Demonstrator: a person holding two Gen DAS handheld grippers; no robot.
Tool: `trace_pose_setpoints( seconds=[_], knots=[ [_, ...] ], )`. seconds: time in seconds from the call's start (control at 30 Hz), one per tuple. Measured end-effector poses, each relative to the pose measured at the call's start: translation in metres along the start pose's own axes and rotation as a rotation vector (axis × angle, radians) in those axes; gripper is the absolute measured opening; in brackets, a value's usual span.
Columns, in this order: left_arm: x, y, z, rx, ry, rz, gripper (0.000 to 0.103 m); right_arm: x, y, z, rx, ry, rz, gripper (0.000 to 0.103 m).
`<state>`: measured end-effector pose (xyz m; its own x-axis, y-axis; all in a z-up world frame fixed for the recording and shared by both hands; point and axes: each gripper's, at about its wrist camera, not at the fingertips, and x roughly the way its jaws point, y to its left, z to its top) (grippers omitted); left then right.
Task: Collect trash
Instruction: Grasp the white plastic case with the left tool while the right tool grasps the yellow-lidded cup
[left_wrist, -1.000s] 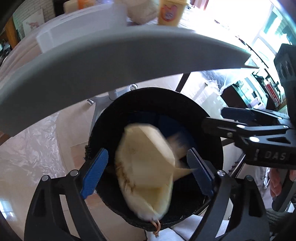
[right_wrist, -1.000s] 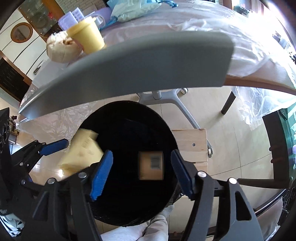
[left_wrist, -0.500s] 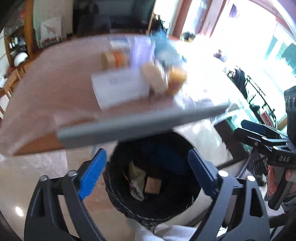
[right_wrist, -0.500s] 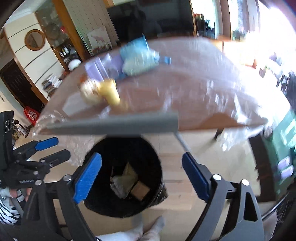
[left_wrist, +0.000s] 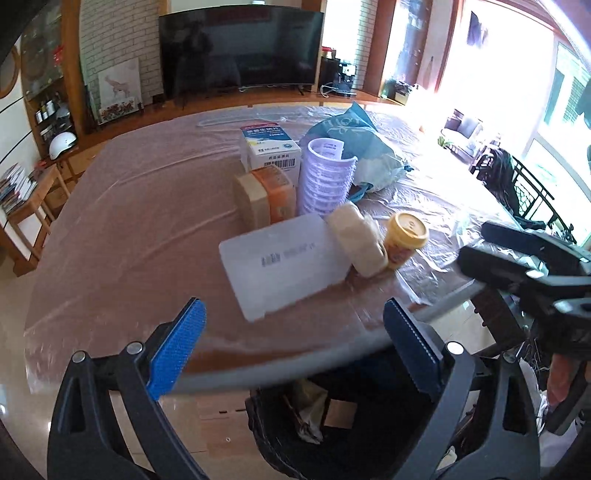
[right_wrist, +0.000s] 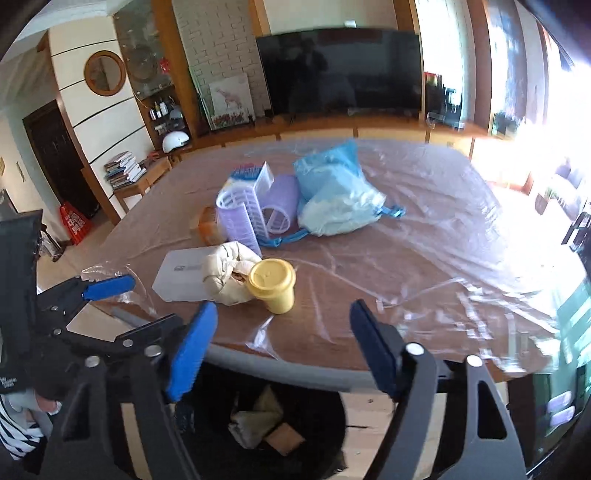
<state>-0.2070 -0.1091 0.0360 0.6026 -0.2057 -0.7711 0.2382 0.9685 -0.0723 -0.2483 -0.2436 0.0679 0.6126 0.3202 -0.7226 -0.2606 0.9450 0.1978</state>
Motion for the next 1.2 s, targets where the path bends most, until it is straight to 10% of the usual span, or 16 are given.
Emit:
trace_pose_setpoints(
  seconds=[1.2],
  knots=[
    [0.033, 0.019, 0.021, 0.173, 0.018, -0.106, 0.078, 0.07, 0.016, 0.007, 0.005, 0.015, -0.048, 0.029]
  ],
)
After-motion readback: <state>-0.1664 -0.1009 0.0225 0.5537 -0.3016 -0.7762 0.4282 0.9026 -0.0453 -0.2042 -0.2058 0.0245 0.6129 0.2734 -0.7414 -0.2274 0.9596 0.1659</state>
